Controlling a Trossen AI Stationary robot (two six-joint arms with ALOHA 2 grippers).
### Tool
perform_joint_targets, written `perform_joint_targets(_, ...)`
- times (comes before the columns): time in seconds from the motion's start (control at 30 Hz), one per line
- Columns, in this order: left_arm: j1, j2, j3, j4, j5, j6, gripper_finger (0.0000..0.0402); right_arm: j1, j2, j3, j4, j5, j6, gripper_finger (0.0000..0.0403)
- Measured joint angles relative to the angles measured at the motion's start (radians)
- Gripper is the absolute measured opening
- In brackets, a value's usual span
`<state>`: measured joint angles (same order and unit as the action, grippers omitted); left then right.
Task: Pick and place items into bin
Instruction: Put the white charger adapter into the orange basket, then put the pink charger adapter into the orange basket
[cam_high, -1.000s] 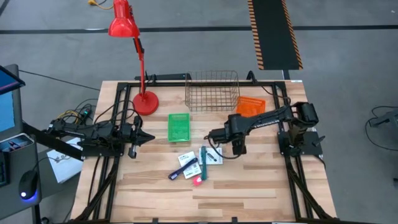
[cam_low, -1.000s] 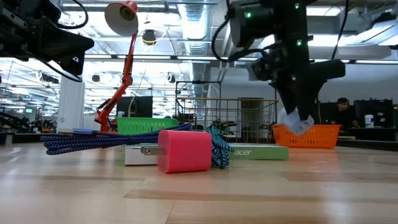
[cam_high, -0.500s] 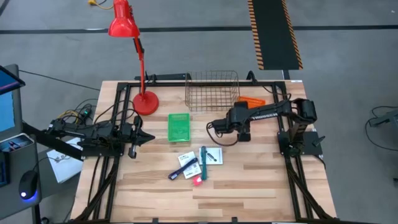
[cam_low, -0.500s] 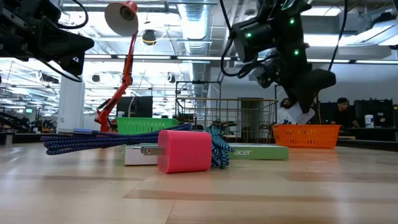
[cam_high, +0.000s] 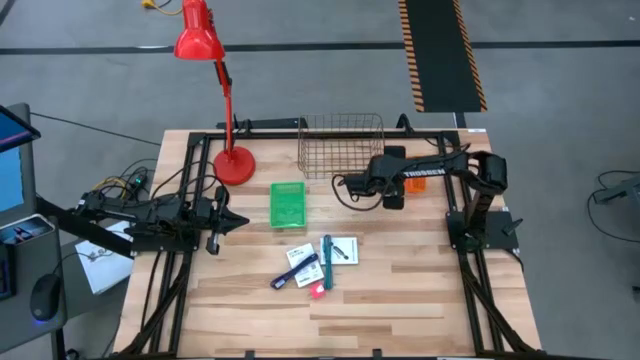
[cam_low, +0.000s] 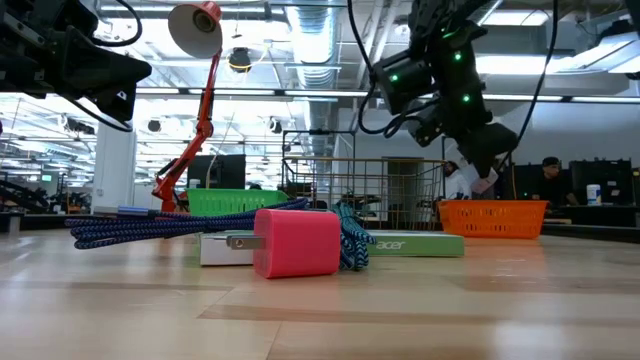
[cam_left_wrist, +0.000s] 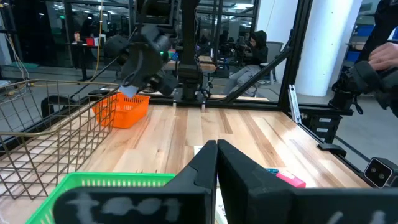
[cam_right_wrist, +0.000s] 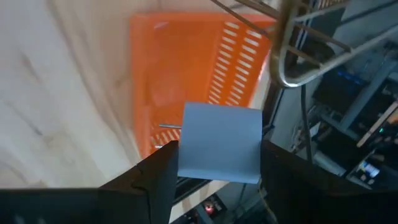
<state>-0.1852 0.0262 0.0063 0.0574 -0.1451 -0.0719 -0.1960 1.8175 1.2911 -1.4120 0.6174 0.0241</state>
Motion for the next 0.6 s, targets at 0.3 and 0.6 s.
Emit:
perform_joint_targets(0.3,0.000,0.000,0.000,0.000,0.000,0.000,0.0000,-0.027,0.000,0.000,0.001,0.014,0.029,0.0228)
perform_joint_targets(0.6,0.000,0.000,0.000,0.000,0.000,0.000,0.0000,0.001,0.000,0.000,0.001,0.013,0.034,0.0225)
